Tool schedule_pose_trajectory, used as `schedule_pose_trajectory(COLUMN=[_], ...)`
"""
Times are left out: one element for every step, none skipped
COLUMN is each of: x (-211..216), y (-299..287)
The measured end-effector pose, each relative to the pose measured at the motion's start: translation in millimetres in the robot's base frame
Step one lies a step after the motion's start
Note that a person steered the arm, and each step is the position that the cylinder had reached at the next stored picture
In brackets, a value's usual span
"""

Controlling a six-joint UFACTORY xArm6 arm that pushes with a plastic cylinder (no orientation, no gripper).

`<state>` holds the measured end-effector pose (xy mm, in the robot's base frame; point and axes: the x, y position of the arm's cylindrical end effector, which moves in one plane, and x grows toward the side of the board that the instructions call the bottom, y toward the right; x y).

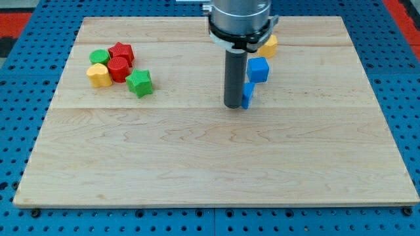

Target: Place the red star to the left of the yellow hexagon

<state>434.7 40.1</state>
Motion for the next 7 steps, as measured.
schedule_pose_trajectory(x=[-21.6,-89.4,-98.5,-98.4,-96.7,-132.6,-150.4], y=[-74.5,-44.8,10.8,-36.1,-78.8,-52.3,-128.8])
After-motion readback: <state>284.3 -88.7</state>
